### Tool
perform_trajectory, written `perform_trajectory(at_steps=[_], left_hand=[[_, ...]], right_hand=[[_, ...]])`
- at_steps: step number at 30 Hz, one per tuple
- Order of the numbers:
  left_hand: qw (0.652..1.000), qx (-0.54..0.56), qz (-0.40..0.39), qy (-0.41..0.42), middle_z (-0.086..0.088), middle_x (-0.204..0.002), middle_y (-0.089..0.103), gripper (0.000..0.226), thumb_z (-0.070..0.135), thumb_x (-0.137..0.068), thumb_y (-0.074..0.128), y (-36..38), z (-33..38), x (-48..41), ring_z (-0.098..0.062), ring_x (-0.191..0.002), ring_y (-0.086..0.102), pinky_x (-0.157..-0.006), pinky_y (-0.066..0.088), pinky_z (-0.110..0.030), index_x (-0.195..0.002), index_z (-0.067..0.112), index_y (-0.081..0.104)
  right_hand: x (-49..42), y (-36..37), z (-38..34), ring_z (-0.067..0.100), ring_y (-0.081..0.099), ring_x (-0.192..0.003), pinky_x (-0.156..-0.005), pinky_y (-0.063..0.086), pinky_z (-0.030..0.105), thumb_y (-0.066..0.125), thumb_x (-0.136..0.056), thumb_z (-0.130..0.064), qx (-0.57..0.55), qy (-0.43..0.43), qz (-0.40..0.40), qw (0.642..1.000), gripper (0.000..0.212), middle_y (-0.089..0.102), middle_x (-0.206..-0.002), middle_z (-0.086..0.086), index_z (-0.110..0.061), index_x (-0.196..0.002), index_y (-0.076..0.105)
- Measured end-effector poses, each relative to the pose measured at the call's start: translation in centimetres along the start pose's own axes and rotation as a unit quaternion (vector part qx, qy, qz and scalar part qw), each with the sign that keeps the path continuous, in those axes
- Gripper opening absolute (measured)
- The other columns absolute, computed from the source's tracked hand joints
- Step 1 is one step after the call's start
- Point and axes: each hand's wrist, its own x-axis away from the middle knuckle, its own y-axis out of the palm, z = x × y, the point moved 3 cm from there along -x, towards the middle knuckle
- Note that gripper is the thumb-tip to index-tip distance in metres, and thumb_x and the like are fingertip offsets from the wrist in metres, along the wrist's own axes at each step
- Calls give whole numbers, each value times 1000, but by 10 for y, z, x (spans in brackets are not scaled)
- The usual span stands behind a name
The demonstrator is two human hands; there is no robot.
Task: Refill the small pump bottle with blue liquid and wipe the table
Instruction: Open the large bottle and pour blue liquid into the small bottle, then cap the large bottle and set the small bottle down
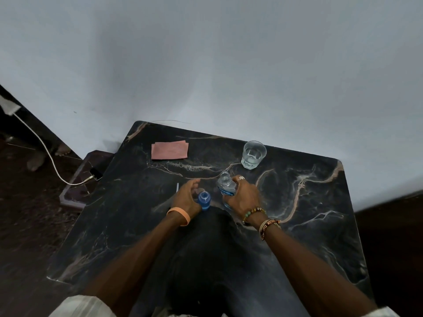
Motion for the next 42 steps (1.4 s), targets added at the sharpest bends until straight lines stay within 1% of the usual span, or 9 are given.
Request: perform_trajectory(at_steps=[5,8,12,20,24,28,32,36,42], left_hand=[[996,23,21,83,3,-149,34,92,27,-70,82,-15,21,10,-12,-132,38,-107,40,-36,-144,37,29],[983,-45,50,168,4,-150,32,91,46,-69,75,-20,46,15,-12,-134,35,-107,35,-34,-145,35,27],[951,-134,54,275,5,-144,37,89,42,-68,75,2,92,22,-11,-130,38,-109,40,-37,-144,28,32],[967,-114,-84,212,-2,-154,32,107,23,-66,85,119,126,19,-18,-140,30,-112,24,-24,-151,25,20],[971,-76,-115,194,-2,-148,40,99,21,-67,83,156,120,27,-19,-135,40,-110,38,-37,-149,26,27],[976,-48,-128,171,2,-144,45,89,22,-69,81,172,111,31,-16,-131,43,-107,42,-36,-144,30,34],[974,-54,-126,180,8,-138,50,83,14,-69,78,173,104,35,-13,-126,47,-96,40,-19,-138,40,38],[972,-66,-133,183,1,-142,45,89,14,-70,80,169,105,34,-15,-126,47,-101,47,-32,-144,32,34],[962,-100,-150,204,0,-145,39,98,25,-64,83,166,112,38,-16,-131,43,-105,43,-31,-146,28,30]], right_hand=[[-2,-14,10,23,67,-92,-76,57,32,80,-64,-37,-11,11,15,1000,62,71,-104,4,-24,-119,54],[-3,-28,15,23,67,-91,-76,57,32,80,-62,-38,-30,15,39,999,61,71,-104,4,-24,-117,57],[-4,-55,23,19,68,-85,-70,55,25,80,-62,-38,-47,10,99,994,54,72,-97,-1,-25,-110,62],[28,-96,85,13,59,-70,-59,41,20,83,-64,-34,-20,65,160,985,34,69,-83,-2,-20,-90,67],[49,-88,112,13,62,-71,-61,46,23,81,-63,-35,-35,107,152,982,32,67,-80,-6,-23,-90,66],[62,-76,128,12,60,-72,-61,42,23,82,-64,-34,-51,134,149,978,32,65,-81,-6,-24,-88,63],[68,-65,136,14,63,-80,-64,46,23,84,-63,-34,-67,137,138,979,42,66,-89,-4,-23,-96,61],[71,-66,142,6,60,-78,-60,40,11,86,-55,-40,-88,129,89,984,57,56,-80,-19,-30,-103,57],[83,-82,167,12,62,-95,-80,55,30,90,-42,-46,-76,154,18,985,94,63,-109,-9,-25,-126,52]])
